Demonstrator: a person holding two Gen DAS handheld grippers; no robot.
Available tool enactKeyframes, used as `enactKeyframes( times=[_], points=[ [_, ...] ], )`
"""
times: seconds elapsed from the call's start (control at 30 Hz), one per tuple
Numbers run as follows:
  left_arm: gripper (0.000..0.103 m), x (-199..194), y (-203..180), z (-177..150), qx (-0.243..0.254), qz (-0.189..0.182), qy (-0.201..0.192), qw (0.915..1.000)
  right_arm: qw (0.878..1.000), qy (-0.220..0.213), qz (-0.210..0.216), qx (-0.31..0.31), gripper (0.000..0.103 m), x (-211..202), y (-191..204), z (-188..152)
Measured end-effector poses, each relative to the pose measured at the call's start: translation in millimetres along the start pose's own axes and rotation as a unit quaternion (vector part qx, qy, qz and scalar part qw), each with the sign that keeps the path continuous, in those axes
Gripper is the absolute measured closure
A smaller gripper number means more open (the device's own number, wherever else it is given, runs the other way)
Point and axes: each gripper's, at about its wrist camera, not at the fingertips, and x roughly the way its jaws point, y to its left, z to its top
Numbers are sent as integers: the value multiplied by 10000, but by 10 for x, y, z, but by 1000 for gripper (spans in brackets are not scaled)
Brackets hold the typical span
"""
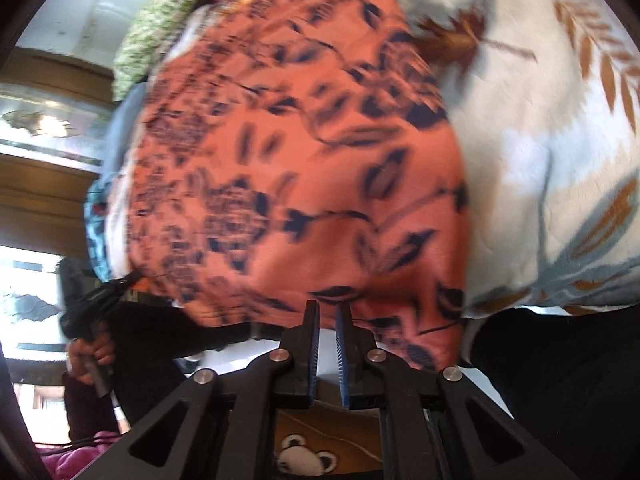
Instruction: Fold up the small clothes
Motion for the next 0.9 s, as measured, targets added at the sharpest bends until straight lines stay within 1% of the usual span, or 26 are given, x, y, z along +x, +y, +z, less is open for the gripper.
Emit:
enactKeyframes(
  times=[0.1,0.13,0.23,0.27,0.3,0.33,0.37,0.43,0.47,0.53,0.6,0.67,0.73,0.8,0.9],
  points=[
    [95,-232,-41,105,-22,-303,-198,9993,9977,-320,600,-11,94,-305,100,93],
    [95,-322,-63,154,4,-392,-282,9988,9954,-502,811,-21,94,-451,132,162],
    [95,-609,-155,344,91,-649,-589,9961,9880,-917,1242,-55,94,-750,222,344],
    [95,-697,-192,422,136,-718,-683,9950,9859,-1046,1305,-82,94,-842,254,421],
    [95,-792,-253,473,196,-756,-784,9939,9857,-1137,1241,-109,94,-898,296,469],
    [95,-874,-315,536,284,-777,-881,9927,9875,-1201,1015,-142,94,-924,358,503],
    [95,-948,-368,594,380,-792,-962,9915,9898,-1164,808,-129,94,-945,371,538],
    [95,-1052,-448,650,580,-782,-1075,9894,9925,-940,782,18,94,-914,334,538],
    [95,-1087,-491,639,667,-795,-1090,9886,9941,-831,679,148,94,-879,288,528],
    [95,-1085,-526,611,744,-800,-1047,9885,9960,-746,403,269,94,-797,158,448],
    [95,-1034,-526,559,718,-783,-959,9897,9961,-710,299,434,93,-694,-2,330],
    [95,-1024,-504,496,684,-766,-889,9907,9964,-504,-6,682,93,-524,-255,183],
    [95,-1018,-489,448,646,-726,-863,9915,9954,-351,-193,876,92,-383,-424,96],
    [95,-1044,-460,410,629,-681,-855,9920,9933,-363,25,1094,91,-306,-583,-9],
    [95,-1057,-464,370,646,-605,-855,9924,9914,-626,245,1121,91,-331,-665,-100]
  ],
)
